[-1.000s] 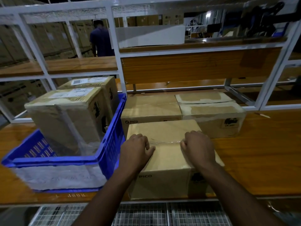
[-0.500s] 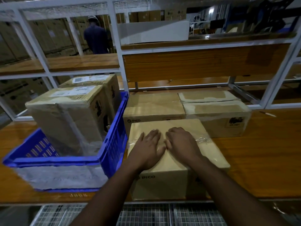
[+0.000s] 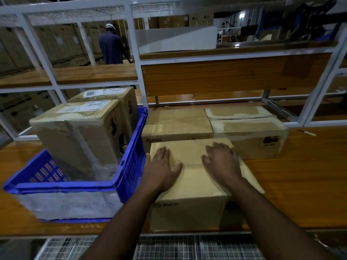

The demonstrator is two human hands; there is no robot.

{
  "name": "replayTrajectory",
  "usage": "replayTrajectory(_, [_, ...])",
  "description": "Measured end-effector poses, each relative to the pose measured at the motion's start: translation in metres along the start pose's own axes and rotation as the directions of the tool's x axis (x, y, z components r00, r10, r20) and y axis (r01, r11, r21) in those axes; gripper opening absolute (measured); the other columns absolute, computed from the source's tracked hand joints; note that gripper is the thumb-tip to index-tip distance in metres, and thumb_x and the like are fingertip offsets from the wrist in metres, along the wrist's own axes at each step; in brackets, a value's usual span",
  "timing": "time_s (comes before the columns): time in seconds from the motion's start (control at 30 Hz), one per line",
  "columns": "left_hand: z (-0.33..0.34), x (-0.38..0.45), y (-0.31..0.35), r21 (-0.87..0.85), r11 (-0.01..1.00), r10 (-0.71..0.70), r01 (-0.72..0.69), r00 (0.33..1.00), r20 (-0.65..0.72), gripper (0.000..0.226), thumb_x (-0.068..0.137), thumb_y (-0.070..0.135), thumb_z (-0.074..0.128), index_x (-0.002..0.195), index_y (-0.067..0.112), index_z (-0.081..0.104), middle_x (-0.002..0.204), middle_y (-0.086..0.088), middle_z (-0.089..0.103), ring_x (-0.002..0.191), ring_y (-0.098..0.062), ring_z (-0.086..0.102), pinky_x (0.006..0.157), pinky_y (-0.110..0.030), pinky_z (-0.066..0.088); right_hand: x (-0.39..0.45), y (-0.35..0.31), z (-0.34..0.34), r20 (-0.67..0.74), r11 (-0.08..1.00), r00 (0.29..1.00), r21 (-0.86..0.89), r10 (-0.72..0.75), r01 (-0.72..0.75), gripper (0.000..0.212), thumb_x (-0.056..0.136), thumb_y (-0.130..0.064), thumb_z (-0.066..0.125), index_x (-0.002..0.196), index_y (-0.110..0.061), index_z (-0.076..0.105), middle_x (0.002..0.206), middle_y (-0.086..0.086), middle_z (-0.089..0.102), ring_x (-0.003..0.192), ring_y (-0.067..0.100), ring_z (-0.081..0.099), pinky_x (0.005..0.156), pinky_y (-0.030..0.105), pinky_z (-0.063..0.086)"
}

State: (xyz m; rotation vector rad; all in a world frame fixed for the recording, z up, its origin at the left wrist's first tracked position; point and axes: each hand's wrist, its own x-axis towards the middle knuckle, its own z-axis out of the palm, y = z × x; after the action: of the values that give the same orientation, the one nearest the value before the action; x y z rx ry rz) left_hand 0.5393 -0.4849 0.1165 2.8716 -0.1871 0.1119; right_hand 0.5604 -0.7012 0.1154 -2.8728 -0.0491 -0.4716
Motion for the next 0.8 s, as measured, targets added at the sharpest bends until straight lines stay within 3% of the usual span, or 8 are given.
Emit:
replayTrajectory(0.1, [-0.003, -0.002, -0.003, -0.199, 0.965, -0.186, 0.173, 0.981, -0.050, 0.096, 0.094, 0.070, 0.043, 0.162, 0.012, 0.007, 0.170, -0.004, 0.002, 0.156, -0.020, 0.003, 0.124, -0.051, 0.018, 0.000, 0.010, -0.003, -0.013, 0.973, 0.973, 0.000, 0.229, -0.229, 0.053, 0.093, -0.056, 0.047, 0.124, -0.015, 0.058, 0.128, 0.013, 0.056, 0.118, 0.031, 0.051, 0.100, 0.047, 0.043])
replayTrajectory(0.17, [-0.005, -0.003, -0.009, -0.294, 0.902, -0.329, 0.315, 0.944, 0.005, 0.110, 0.087, 0.076, 0.051, 0.162, 0.011, 0.002, 0.170, -0.007, 0.004, 0.155, -0.027, 0.012, 0.116, -0.053, 0.031, 0.000, 0.011, -0.006, -0.001, 0.948, 0.948, 0.025, 0.318, -0.318, 0.057, 0.093, -0.057, 0.050, 0.126, -0.010, 0.055, 0.125, 0.017, 0.057, 0.112, 0.033, 0.054, 0.091, 0.043, 0.047])
replayTrajectory(0.27, [-0.005, -0.002, -0.017, -0.374, 0.835, -0.404, 0.405, 0.911, 0.083, 0.103, 0.083, 0.078, 0.055, 0.155, 0.012, 0.023, 0.156, -0.012, 0.039, 0.136, -0.032, 0.046, 0.102, -0.048, 0.045, 0.000, 0.012, -0.008, 0.007, 0.946, 0.947, 0.041, 0.322, -0.322, 0.057, 0.093, -0.057, 0.053, 0.125, -0.009, 0.055, 0.119, 0.017, 0.059, 0.107, 0.032, 0.057, 0.084, 0.039, 0.050])
replayTrajectory(0.33, [-0.005, -0.005, -0.019, -0.420, 0.821, -0.393, 0.387, 0.916, 0.078, 0.089, 0.084, 0.075, 0.057, 0.146, 0.015, 0.036, 0.141, -0.009, 0.054, 0.122, -0.029, 0.056, 0.096, -0.045, 0.049, -0.002, 0.014, -0.009, -0.003, 0.948, 0.951, 0.077, 0.311, -0.309, 0.054, 0.091, -0.056, 0.057, 0.122, -0.012, 0.056, 0.116, 0.015, 0.060, 0.104, 0.029, 0.058, 0.082, 0.039, 0.053])
replayTrajectory(0.43, [-0.008, -0.017, -0.017, -0.433, 0.832, -0.370, 0.346, 0.929, 0.031, 0.081, 0.086, 0.073, 0.057, 0.142, 0.017, 0.041, 0.133, -0.006, 0.059, 0.117, -0.026, 0.059, 0.090, -0.041, 0.049, -0.014, 0.017, -0.012, -0.073, 0.952, 0.957, 0.149, 0.281, -0.268, 0.051, 0.088, -0.054, 0.062, 0.122, -0.015, 0.055, 0.114, 0.011, 0.060, 0.103, 0.026, 0.057, 0.082, 0.038, 0.052])
replayTrajectory(0.57, [-0.016, -0.049, -0.010, -0.561, 0.805, -0.319, 0.190, 0.937, -0.141, 0.061, 0.092, 0.056, 0.063, 0.139, 0.021, 0.046, 0.126, 0.004, 0.061, 0.111, -0.016, 0.058, 0.084, -0.033, 0.043, -0.040, 0.016, -0.025, -0.221, 0.939, 0.935, 0.266, 0.278, -0.216, 0.067, 0.087, -0.050, 0.067, 0.141, -0.020, 0.042, 0.125, 0.010, 0.053, 0.111, 0.026, 0.053, 0.086, 0.042, 0.052])
replayTrajectory(0.67, [-0.021, -0.066, 0.001, -0.638, 0.767, -0.345, 0.063, 0.879, -0.328, 0.048, 0.092, 0.035, 0.067, 0.135, 0.023, 0.049, 0.113, 0.011, 0.058, 0.104, -0.014, 0.058, 0.082, -0.031, 0.043, -0.051, 0.012, -0.042, -0.334, 0.910, 0.880, 0.356, 0.338, -0.214, 0.084, 0.086, -0.051, 0.068, 0.152, -0.022, 0.026, 0.133, 0.013, 0.045, 0.120, 0.030, 0.048, 0.088, 0.045, 0.052])
replayTrajectory(0.8, [-0.028, -0.072, 0.007, -0.722, 0.685, -0.350, -0.101, 0.823, -0.448, 0.057, 0.091, 0.027, 0.072, 0.136, 0.032, 0.038, 0.127, 0.011, 0.050, 0.114, -0.011, 0.053, 0.088, -0.030, 0.046, -0.054, 0.008, -0.060, -0.348, 0.814, 0.827, 0.543, 0.442, -0.207, 0.095, 0.086, -0.060, 0.062, 0.157, -0.033, 0.004, 0.150, 0.013, 0.032, 0.134, 0.034, 0.038, 0.092, 0.049, 0.050])
